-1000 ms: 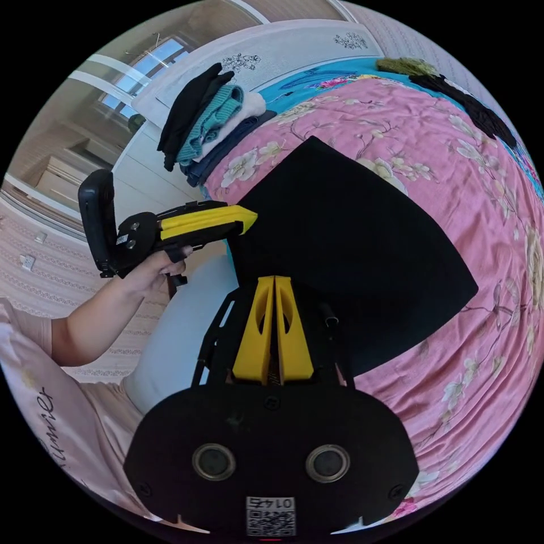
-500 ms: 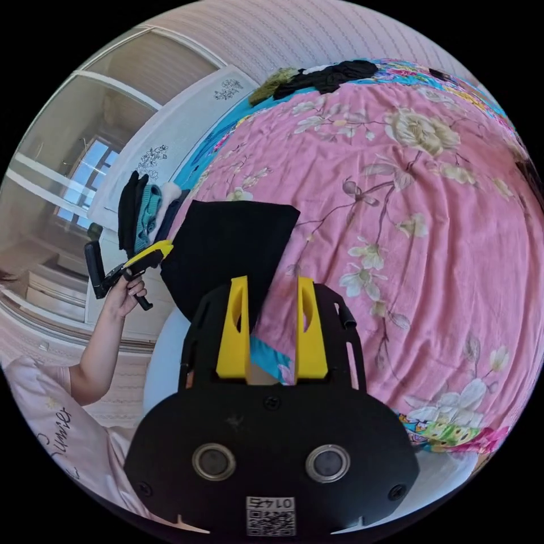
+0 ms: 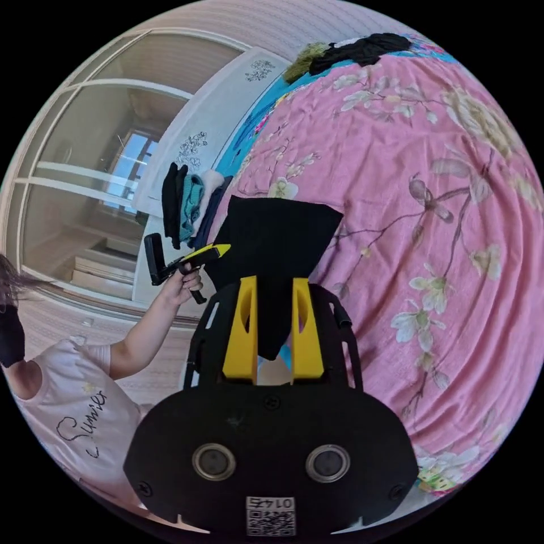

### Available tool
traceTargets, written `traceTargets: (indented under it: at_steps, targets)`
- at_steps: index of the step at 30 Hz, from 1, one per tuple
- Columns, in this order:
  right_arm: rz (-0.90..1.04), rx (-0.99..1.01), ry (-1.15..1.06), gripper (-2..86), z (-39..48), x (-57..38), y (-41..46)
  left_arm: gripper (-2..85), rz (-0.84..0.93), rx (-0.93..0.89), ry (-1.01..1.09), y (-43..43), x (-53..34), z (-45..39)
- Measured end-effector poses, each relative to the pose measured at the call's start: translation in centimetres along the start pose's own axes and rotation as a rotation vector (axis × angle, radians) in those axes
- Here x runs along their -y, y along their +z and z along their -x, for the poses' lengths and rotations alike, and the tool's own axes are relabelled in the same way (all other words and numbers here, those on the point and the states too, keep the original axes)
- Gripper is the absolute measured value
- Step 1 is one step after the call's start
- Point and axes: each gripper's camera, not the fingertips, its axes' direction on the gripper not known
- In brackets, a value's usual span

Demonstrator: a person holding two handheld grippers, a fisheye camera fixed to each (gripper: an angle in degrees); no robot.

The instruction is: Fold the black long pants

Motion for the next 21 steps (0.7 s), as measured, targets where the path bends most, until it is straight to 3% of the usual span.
traceTargets:
  at_steps: [6,8,13,18,21]
  targets:
    - [0.11,-0.157,-0.533,2.7,15.3,3.4,2.1,5.0,-0.281,-0.083,-0.207,-5.7,-6.1,2.0]
    - [0.16,-0.171,-0.725,2.3,20.9,4.5,3.5,4.9,-0.472,-0.112,-0.302,-9.3,-9.0,2.5]
    - [0.263,-0.121,-1.135,1.7,35.7,7.6,7.6,4.9,-0.818,0.047,-0.33,-19.7,-12.7,1.2]
    - [0.163,0.039,-1.297,2.0,45.3,11.9,8.2,5.0,-1.079,0.285,-0.271,-29.5,-12.4,0.9]
    - [0.092,0.101,-1.245,2.5,48.7,17.1,9.0,5.2,-1.155,0.425,-0.219,-33.1,-9.8,2.1]
